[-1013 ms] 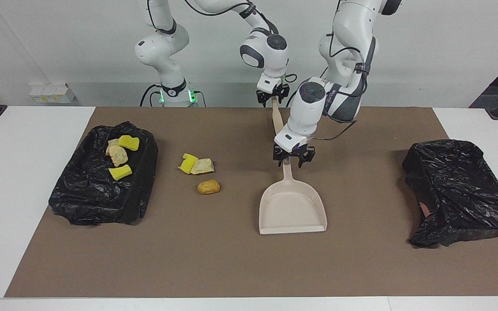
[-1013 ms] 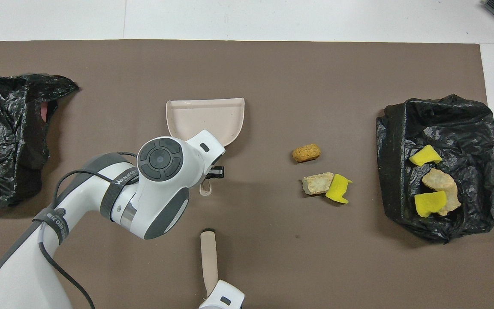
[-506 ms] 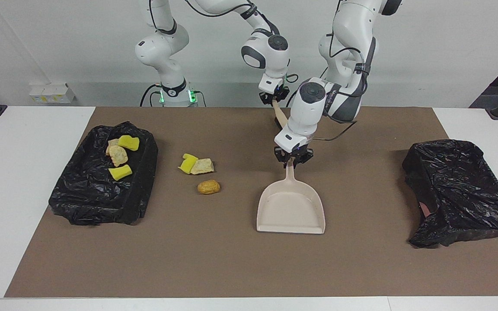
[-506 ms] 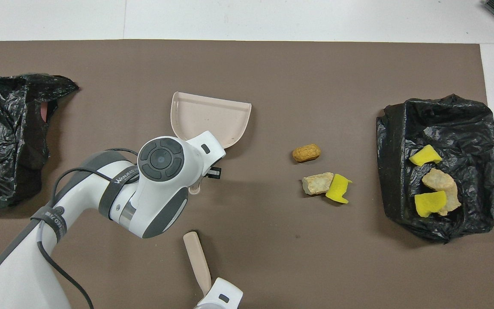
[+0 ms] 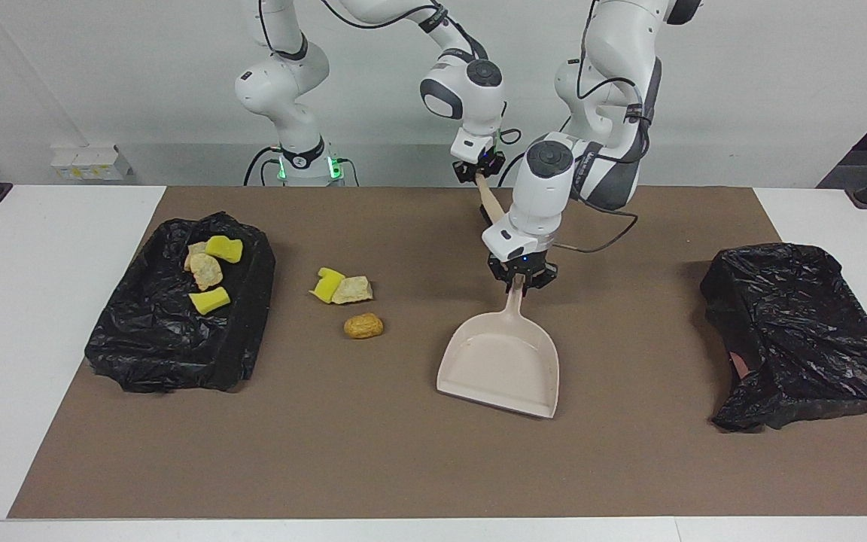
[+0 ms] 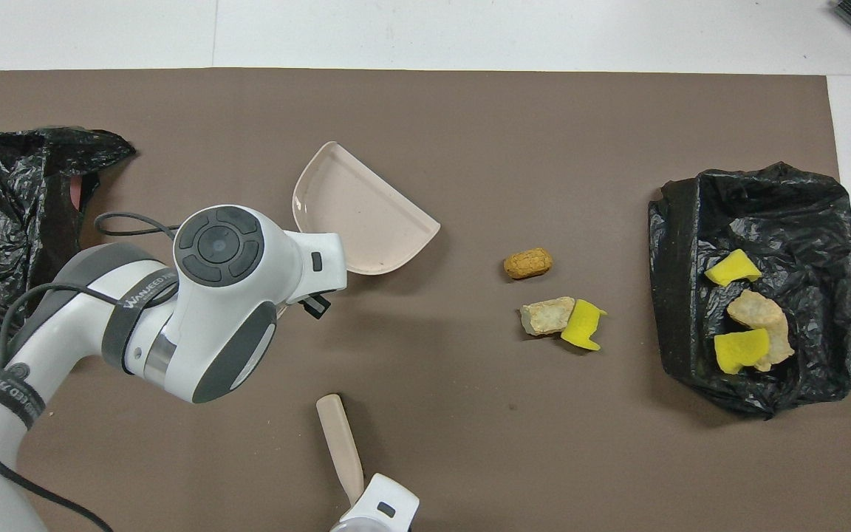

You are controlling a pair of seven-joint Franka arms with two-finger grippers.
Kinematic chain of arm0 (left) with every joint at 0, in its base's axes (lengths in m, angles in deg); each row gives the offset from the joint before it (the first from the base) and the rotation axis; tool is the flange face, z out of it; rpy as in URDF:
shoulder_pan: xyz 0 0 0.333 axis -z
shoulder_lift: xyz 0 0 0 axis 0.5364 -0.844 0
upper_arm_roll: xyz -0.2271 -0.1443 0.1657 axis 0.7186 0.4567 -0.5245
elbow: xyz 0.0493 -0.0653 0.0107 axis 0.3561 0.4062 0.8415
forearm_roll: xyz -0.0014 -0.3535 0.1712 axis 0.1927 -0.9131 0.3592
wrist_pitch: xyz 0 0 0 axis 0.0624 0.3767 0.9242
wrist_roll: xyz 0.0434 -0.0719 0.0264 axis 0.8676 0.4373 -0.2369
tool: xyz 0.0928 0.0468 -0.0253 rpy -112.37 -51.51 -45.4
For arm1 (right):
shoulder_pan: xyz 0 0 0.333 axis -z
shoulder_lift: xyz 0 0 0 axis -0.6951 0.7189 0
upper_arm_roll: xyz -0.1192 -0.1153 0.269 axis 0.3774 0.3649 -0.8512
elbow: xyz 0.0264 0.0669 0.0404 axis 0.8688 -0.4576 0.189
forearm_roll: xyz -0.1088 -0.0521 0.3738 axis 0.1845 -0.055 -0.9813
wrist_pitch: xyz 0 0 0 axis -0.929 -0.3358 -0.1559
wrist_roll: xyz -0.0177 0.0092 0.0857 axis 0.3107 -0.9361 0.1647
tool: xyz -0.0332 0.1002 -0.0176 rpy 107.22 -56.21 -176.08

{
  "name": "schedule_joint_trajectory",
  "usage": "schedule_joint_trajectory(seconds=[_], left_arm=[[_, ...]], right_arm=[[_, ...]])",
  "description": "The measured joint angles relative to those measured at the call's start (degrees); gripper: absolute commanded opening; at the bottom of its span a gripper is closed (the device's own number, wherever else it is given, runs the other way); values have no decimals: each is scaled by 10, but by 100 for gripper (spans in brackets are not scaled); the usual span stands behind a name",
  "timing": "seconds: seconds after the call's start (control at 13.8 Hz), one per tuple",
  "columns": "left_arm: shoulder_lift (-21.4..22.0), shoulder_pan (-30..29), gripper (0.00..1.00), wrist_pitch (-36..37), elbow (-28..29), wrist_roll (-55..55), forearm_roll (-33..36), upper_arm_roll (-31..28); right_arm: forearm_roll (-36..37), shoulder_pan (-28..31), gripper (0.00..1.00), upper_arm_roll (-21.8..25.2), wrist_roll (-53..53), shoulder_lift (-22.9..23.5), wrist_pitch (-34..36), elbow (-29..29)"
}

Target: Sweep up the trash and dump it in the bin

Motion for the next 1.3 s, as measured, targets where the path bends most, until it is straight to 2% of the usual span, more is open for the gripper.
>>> schedule_joint_trajectory(seconds=[0.14, 0.29, 0.36, 0.58, 0.72, 0.87, 0.94, 1.01, 1.16, 1.23, 1.3], left_arm=[[0, -5, 0, 2, 1, 119, 1, -1], [-1, -11, 0, 3, 2, 200, 1, -2], [-1, -13, 0, 3, 3, 225, 1, -2], [-1, -13, 0, 4, 5, 291, 1, -1], [-1, -13, 0, 4, 6, 316, 1, -1], [-1, -13, 0, 4, 7, 325, 1, 0], [-1, -13, 0, 4, 8, 331, 4, 0], [-1, -13, 0, 4, 8, 341, 7, 0], [-1, -13, 0, 4, 8, 367, 8, 0], [-1, -13, 0, 4, 8, 379, 8, 0], [-1, -13, 0, 4, 8, 390, 8, 0]], right_arm=[[0, 7, 34, 0, 14, 0, 0, -1], [0, 24, 51, 0, 42, 1, 1, -2], [0, 31, 58, 0, 59, 1, 2, -3], [0, 37, 65, 0, 99, 1, 4, -5], [0, 37, 66, -1, 106, 1, 4, -5], [0, 37, 65, -1, 106, 1, 8, -3], [0, 37, 60, -1, 106, 1, 12, -1], [0, 37, 46, -1, 106, 1, 16, 1], [0, 37, 6, -1, 106, 1, 25, 5], [0, 37, 0, -1, 106, 1, 28, 7], [0, 37, 0, 0, 106, 1, 30, 8]])
